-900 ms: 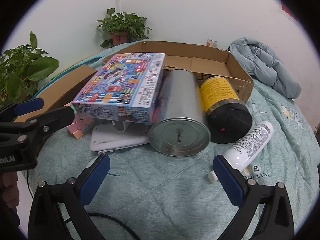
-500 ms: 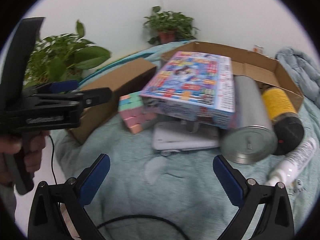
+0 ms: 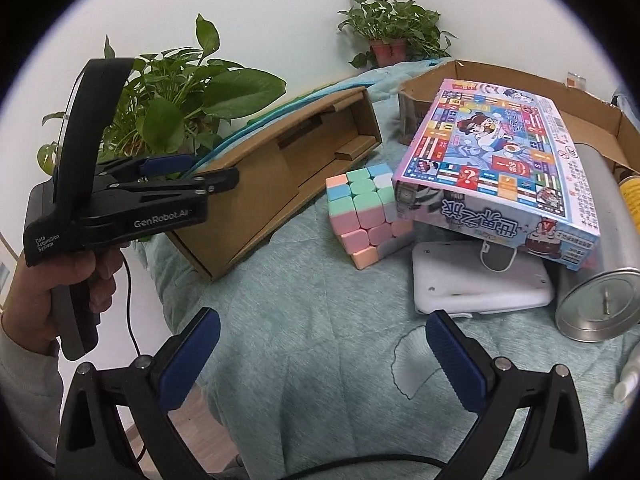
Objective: Organize rigid objects
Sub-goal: 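Move the left gripper to the long cardboard insert tray and grasp its end, then lift the cardboard insert with the left gripper and turn it upright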
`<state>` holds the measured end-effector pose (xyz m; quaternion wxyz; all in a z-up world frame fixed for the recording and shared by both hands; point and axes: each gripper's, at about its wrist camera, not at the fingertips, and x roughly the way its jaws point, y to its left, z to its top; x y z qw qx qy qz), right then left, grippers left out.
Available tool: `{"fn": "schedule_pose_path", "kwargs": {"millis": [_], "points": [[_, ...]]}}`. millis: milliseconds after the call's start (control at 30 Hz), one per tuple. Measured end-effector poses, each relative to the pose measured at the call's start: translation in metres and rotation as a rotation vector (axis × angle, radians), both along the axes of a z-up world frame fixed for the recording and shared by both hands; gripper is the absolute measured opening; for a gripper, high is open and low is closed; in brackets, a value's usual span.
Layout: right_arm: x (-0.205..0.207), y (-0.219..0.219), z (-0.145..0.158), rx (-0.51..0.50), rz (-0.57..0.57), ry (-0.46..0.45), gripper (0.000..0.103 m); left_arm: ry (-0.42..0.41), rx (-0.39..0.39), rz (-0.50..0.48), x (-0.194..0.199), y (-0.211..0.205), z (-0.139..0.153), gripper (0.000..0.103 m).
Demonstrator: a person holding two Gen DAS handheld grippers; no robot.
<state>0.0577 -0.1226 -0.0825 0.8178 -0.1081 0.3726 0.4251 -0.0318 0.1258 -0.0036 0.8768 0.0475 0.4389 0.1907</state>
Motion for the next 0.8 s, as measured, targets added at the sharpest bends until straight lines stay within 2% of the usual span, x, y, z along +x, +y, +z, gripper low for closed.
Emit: {"fn": "schedule_pose_path", "kwargs": {"millis": [67, 100, 200, 300, 367, 400, 433, 467, 567, 667, 700, 767, 800], "points": [[0.003, 0.000, -0.001, 0.012, -0.003, 0.026, 0.102, -0.018, -0.059, -0.013, -0.003, 0.012, 0.003, 0.059], [0.007, 0.001, -0.003, 0.014, -0.008, 0.039, 0.102, -0.014, -0.093, -0.019, -0.004, 0.016, 0.004, 0.049], [0.011, 0.004, -0.005, 0.026, 0.001, 0.073, 0.101, -0.016, -0.109, -0.028, -0.006, 0.023, 0.012, 0.032], [0.014, 0.005, -0.004, 0.051, 0.010, 0.094, 0.098, -0.037, -0.240, -0.021, -0.007, 0.043, 0.020, 0.018], [0.016, 0.008, -0.002, 0.063, 0.011, 0.108, 0.093, -0.046, -0.298, -0.053, -0.009, 0.044, 0.027, 0.007], [0.016, 0.009, -0.001, 0.067, 0.011, 0.111, 0.092, -0.054, -0.364, -0.080, -0.011, 0.045, 0.028, 0.000], [0.016, 0.011, 0.001, 0.071, 0.013, 0.111, 0.091, -0.040, -0.443, -0.108, -0.010, 0.044, 0.027, 0.000], [0.017, 0.014, 0.002, 0.075, 0.013, 0.111, 0.091, -0.023, -0.466, -0.122, -0.007, 0.044, 0.024, 0.000], [0.020, 0.022, 0.006, 0.100, 0.009, 0.134, 0.091, -0.020, -0.411, -0.089, -0.006, 0.044, 0.025, 0.000], [0.020, 0.036, 0.004, 0.095, 0.030, 0.149, 0.091, -0.015, -0.214, -0.047, -0.005, 0.041, 0.030, 0.000], [0.021, 0.040, 0.003, 0.094, 0.034, 0.156, 0.091, -0.006, -0.190, -0.049, -0.004, 0.040, 0.030, 0.006], [0.022, 0.049, -0.001, 0.100, 0.037, 0.185, 0.091, 0.000, -0.148, -0.063, -0.003, 0.035, 0.031, 0.033], [0.023, 0.051, -0.002, 0.105, 0.036, 0.198, 0.090, 0.001, -0.119, -0.065, -0.003, 0.032, 0.032, 0.068]]}}
